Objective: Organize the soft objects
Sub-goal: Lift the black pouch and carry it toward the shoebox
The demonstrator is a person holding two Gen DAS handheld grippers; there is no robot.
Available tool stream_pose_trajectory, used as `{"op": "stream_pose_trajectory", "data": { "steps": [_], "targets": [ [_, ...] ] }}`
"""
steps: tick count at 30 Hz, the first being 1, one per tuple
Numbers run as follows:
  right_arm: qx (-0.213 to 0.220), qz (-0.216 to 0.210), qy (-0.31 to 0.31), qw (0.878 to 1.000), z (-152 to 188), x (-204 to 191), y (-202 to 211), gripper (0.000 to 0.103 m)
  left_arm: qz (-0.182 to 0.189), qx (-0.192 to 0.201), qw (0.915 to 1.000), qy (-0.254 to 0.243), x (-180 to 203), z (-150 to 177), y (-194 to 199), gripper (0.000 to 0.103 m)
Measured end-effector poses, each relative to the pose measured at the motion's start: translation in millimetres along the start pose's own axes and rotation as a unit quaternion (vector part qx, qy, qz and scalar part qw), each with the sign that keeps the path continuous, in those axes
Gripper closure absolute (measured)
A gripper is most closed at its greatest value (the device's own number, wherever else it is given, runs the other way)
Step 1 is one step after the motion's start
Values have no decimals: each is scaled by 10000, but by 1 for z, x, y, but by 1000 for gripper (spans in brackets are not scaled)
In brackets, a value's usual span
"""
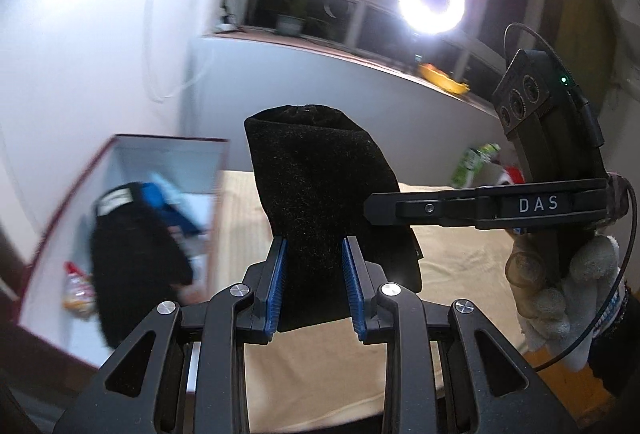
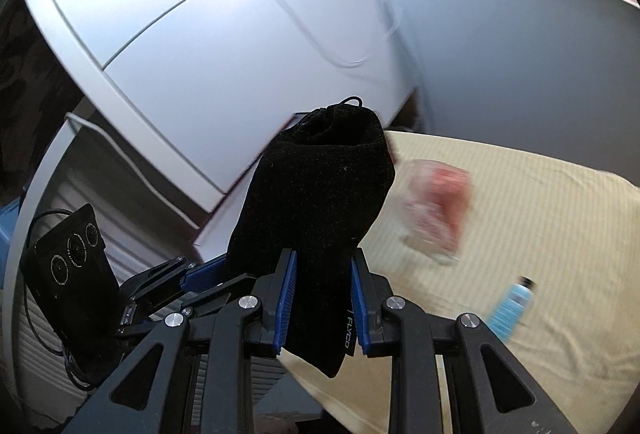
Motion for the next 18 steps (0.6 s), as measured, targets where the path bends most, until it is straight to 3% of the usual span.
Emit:
{"op": "stream_pose_trajectory", "data": {
  "steps": [9,18],
  "targets": [
    [-388,-252,388,9982,-9,-65,-70,79,-598,2,9979,252,-75,13,27,77],
    [-677,-246,504,9961,-10,-91,-123,79,-1130,-126,9931,286,-116,23,23,77]
  ]
}}
Point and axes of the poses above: each gripper's, at about its wrist camera, not at the fingertips, and y roughly against the way its jaws point, x to its right, z to its underside, the point moved 10 cm from there along -y, roughly the way its jaws point, and after that the axes turned 1 degree about -y, right-handed, at the moved point
